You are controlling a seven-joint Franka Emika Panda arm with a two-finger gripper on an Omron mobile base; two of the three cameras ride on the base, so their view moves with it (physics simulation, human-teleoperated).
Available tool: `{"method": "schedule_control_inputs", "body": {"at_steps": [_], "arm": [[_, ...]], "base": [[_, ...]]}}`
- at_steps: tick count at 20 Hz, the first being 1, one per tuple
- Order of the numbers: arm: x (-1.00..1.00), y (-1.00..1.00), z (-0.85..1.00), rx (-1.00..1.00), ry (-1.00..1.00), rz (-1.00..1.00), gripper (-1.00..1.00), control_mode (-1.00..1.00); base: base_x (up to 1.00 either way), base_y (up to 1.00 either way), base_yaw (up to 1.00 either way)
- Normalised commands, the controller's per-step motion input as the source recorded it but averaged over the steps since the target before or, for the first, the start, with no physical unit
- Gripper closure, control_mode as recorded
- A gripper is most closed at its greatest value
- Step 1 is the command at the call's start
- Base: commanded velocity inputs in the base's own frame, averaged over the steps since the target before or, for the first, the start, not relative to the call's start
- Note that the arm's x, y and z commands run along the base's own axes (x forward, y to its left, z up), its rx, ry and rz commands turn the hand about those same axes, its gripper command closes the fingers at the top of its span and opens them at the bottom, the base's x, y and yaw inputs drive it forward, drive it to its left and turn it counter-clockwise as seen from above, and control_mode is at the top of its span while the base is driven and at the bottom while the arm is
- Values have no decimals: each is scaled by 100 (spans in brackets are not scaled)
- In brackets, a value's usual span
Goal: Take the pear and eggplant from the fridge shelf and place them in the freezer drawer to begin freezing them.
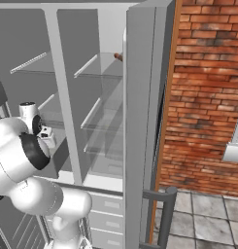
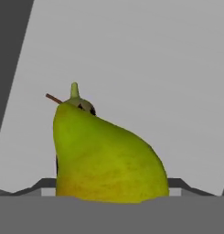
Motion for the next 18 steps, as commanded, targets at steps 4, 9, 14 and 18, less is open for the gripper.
{"method": "schedule_control_inputs", "body": {"at_steps": [4,9,14,18], "arm": [[-30,2,-12,0,0,0,-100,-100],[-20,-3,1,0,-7,0,-100,-100],[0,-21,22,0,-7,0,-100,-100],[0,-22,46,0,-12,0,-100,-100]], "base": [[0,0,0],[0,0,0],[0,0,0],[0,0,0]]}}
